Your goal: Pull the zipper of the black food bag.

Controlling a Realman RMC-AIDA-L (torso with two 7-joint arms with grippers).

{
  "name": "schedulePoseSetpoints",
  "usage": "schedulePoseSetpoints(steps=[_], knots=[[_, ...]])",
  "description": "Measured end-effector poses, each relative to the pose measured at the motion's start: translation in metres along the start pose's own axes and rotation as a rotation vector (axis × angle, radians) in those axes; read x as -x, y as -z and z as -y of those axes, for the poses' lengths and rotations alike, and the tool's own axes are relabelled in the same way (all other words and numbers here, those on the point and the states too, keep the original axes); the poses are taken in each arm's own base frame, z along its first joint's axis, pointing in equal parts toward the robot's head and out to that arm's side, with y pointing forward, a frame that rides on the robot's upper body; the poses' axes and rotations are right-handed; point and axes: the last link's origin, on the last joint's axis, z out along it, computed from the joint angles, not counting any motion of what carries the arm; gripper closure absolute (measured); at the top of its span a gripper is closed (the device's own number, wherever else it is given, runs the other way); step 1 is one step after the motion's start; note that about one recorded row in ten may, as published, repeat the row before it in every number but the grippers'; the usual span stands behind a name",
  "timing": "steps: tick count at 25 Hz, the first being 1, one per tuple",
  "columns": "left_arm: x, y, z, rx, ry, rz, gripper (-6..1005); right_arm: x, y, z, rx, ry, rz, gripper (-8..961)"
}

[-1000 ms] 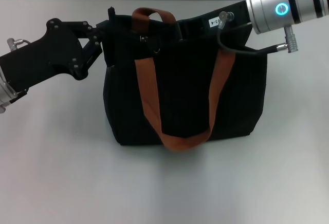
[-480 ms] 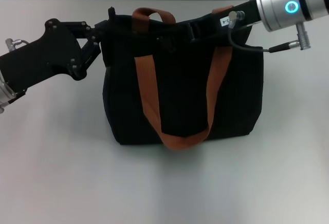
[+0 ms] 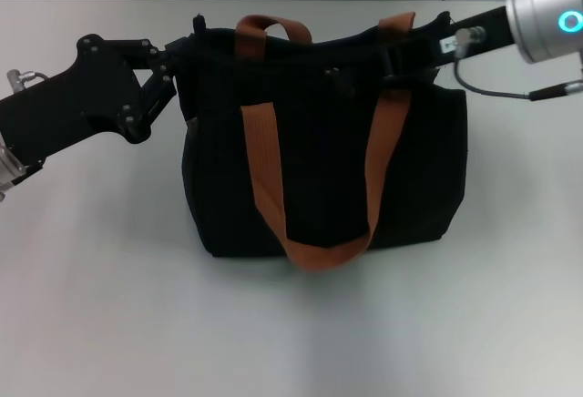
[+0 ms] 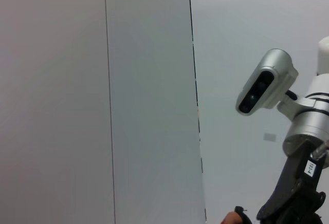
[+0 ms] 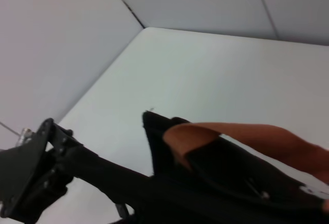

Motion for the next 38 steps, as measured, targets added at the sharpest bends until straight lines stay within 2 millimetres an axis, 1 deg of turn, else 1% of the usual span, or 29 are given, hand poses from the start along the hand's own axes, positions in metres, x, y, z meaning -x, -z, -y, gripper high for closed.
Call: schedulePoseSetpoints(steps=[2, 4, 5, 6, 10, 11, 12, 13, 14, 15, 20, 26, 28, 29, 31, 32, 34, 35, 36, 37, 38], knots=[[0.0, 0.0, 0.0, 0.0, 0.0, 0.0, 890, -0.001, 0.002, 0.0, -0.006, -0.001, 0.003, 952], [0.0, 0.0, 0.0, 0.0, 0.0, 0.0, 890, -0.004, 0.008, 0.002, -0.017, -0.006, 0.013, 952], [0.0, 0.0, 0.0, 0.0, 0.001, 0.0, 889, -0.007, 0.014, 0.004, -0.025, -0.013, 0.025, 952], [0.0, 0.0, 0.0, 0.0, 0.001, 0.0, 889, -0.007, 0.014, 0.004, -0.025, -0.013, 0.025, 952], [0.0, 0.0, 0.0, 0.0, 0.003, -0.001, 887, -0.012, 0.027, 0.01, -0.049, -0.029, 0.048, 952], [0.0, 0.0, 0.0, -0.001, 0.004, -0.002, 887, -0.015, 0.034, 0.013, -0.066, -0.038, 0.058, 952], [0.0, 0.0, 0.0, -0.002, 0.005, -0.002, 886, -0.015, 0.034, 0.013, -0.066, -0.038, 0.058, 952], [0.0, 0.0, 0.0, -0.005, 0.006, -0.004, 886, -0.018, 0.04, 0.015, -0.076, -0.046, 0.069, 952], [0.0, 0.0, 0.0, -0.005, 0.006, -0.004, 886, -0.018, 0.04, 0.015, -0.076, -0.046, 0.069, 952], [0.0, 0.001, 0.0, -0.007, 0.008, -0.004, 885, -0.021, 0.046, 0.017, -0.084, -0.054, 0.08, 952], [0.001, 0.001, 0.0, -0.008, 0.011, -0.004, 883, -0.026, 0.053, 0.02, -0.098, -0.066, 0.098, 952], [0.001, 0.001, -0.001, -0.008, 0.01, -0.004, 881, -0.026, 0.056, 0.021, -0.083, -0.077, 0.116, 951], [0.001, 0.0, -0.002, -0.001, 0.01, -0.006, 880, -0.026, 0.062, 0.021, -0.033, -0.057, 0.175, 950], [0.001, 0.0, -0.002, -0.001, 0.01, -0.006, 880, -0.026, 0.062, 0.021, -0.033, -0.057, 0.175, 950], [0.001, 0.0, -0.002, 0.003, 0.013, -0.006, 879, -0.031, 0.069, 0.023, 0.071, -0.031, 0.284, 949], [0.001, 0.0, -0.002, 0.004, 0.015, -0.007, 879, -0.031, 0.069, 0.023, 0.071, -0.031, 0.284, 949], [0.001, 0.0, -0.003, 0.004, 0.015, -0.007, 878, -0.036, 0.075, 0.027, 0.141, -0.007, 0.384, 948], [0.001, 0.0, -0.003, 0.006, 0.018, -0.007, 878, -0.043, 0.081, 0.034, 0.185, 0.012, 0.476, 948], [0.001, 0.0, -0.003, 0.006, 0.018, -0.007, 877, -0.043, 0.081, 0.034, 0.185, 0.012, 0.476, 869], [0.001, 0.0, -0.003, 0.006, 0.02, -0.007, 877, -0.05, 0.085, 0.039, 0.225, 0.049, 0.542, 789], [0.002, 0.0, -0.004, 0.007, 0.022, -0.006, 876, -0.05, 0.085, 0.039, 0.225, 0.049, 0.542, 768]])
